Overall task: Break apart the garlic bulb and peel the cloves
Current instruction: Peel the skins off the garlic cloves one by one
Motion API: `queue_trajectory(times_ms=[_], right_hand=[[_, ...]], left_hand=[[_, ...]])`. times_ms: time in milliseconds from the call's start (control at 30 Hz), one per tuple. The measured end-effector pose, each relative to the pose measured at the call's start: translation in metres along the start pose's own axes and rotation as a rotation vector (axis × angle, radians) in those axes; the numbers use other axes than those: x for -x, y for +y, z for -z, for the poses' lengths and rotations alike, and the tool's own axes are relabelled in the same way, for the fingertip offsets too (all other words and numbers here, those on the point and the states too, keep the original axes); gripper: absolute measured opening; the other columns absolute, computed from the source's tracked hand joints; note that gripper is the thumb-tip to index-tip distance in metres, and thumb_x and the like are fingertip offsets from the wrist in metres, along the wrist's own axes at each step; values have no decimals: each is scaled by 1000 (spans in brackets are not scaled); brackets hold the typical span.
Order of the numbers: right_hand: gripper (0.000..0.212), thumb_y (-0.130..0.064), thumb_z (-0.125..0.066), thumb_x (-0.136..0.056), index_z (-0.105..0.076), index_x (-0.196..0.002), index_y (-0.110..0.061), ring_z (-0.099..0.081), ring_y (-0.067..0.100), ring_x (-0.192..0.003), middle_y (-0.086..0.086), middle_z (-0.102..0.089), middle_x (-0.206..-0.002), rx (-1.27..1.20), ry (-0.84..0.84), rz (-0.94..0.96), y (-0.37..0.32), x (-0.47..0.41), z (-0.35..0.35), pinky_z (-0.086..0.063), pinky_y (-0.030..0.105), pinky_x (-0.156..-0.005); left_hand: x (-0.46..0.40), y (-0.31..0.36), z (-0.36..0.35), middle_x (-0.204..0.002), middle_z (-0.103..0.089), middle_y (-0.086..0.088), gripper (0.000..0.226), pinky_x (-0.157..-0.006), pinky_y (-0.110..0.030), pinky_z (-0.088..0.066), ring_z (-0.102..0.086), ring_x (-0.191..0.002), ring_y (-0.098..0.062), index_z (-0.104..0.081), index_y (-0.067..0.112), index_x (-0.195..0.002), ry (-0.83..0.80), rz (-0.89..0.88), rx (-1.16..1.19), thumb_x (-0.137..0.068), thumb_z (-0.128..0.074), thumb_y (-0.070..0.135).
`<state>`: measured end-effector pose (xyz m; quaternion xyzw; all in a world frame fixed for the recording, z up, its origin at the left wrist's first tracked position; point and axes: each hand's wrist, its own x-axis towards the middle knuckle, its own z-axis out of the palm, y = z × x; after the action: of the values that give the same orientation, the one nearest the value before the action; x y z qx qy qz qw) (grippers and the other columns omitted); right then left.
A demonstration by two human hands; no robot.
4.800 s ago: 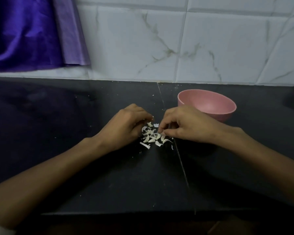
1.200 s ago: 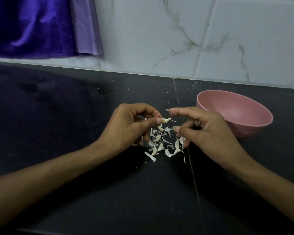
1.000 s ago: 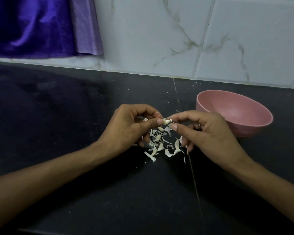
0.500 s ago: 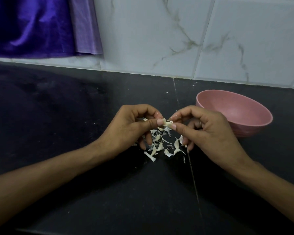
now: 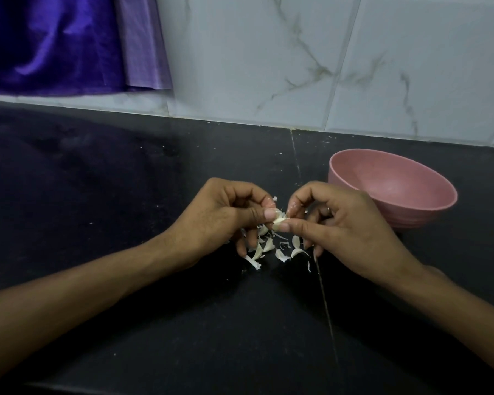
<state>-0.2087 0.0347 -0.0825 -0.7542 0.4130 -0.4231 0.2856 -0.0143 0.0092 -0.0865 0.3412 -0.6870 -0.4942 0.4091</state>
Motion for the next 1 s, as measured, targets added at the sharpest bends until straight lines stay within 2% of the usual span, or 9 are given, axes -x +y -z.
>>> queue_trajectory(times_ms=[167, 300, 500, 667, 733, 800, 833, 933, 1000], right_hand=[[17, -22, -78, -80, -64, -82, -13, -64, 17, -57, -7, -62, -72, 109, -59, 48, 5, -1, 0, -53, 24, -50], [15, -26, -75, -84, -65, -85, -15, -62, 12, -67, -11, -58, -76, 236, -63, 129, 6, 0, -1, -51, 20, -55], [15, -31, -65, -85, -61, -88, -16, -55, 0, -72, -13, -55, -81, 403, -11, 252, 2, 1, -3, -39, 6, -65], [20, -36, -56, -92, -57, -94, -16, -48, -1, -73, -14, -48, -88, 532, 21, 332, 3, 2, -6, -42, 16, -65], [18, -35, -59, -91, -57, -94, -17, -50, 0, -74, -14, -49, -88, 506, 37, 326, 4, 2, -5, -42, 15, -65], [16, -27, -71, -88, -60, -90, -17, -56, 2, -73, -14, -54, -85, 404, 72, 261, 5, 1, -2, -45, 13, -64], [16, -23, -75, -84, -61, -89, -16, -60, 5, -71, -13, -57, -84, 315, 81, 200, 6, 1, -1, -50, 17, -62], [23, -15, -80, -79, -64, -95, -20, -67, 16, -66, -7, -65, -85, 29, 55, 27, 5, 0, 0, -60, 40, -58], [26, -11, -79, -79, -66, -99, -20, -68, 18, -70, -6, -66, -86, 13, 37, 31, 7, 0, -1, -61, 44, -60]], left_hand=[[2, 2, -1, -55, -64, -5, 12, -44, -27, -53, -60, -45, -16, -67, -4, -81, -2, 9, 17, -78, -68, 8], [3, 3, -1, -54, -64, -6, 6, -47, -27, -55, -61, -45, -17, -67, -7, -80, 3, 39, 39, -83, -66, -1], [3, 5, -3, -55, -62, -15, 6, -48, -27, -56, -61, -46, -20, -69, -5, -76, 27, 124, 141, -79, -67, -1], [3, 5, -3, -58, -64, -14, 7, -49, -27, -57, -62, -47, -19, -67, -7, -79, 23, 210, 234, -79, -66, 0], [3, 4, -3, -63, -66, -14, 6, -49, -27, -57, -61, -48, -19, -67, -6, -81, 39, 199, 238, -81, -66, -1], [2, 4, -3, -69, -68, -16, 8, -47, -28, -56, -61, -49, -19, -69, -4, -82, 63, 163, 219, -79, -68, 4], [3, 3, -3, -71, -69, -16, 10, -46, -28, -55, -60, -49, -20, -69, -3, -83, 72, 144, 196, -79, -69, 6], [2, 1, -3, -67, -69, -11, 13, -42, -27, -52, -59, -48, -20, -69, -5, -87, 89, 90, 90, -83, -70, 7], [2, -1, -3, -66, -68, -9, 13, -42, -27, -52, -59, -49, -20, -69, -4, -89, 93, 75, 52, -84, -69, 8]])
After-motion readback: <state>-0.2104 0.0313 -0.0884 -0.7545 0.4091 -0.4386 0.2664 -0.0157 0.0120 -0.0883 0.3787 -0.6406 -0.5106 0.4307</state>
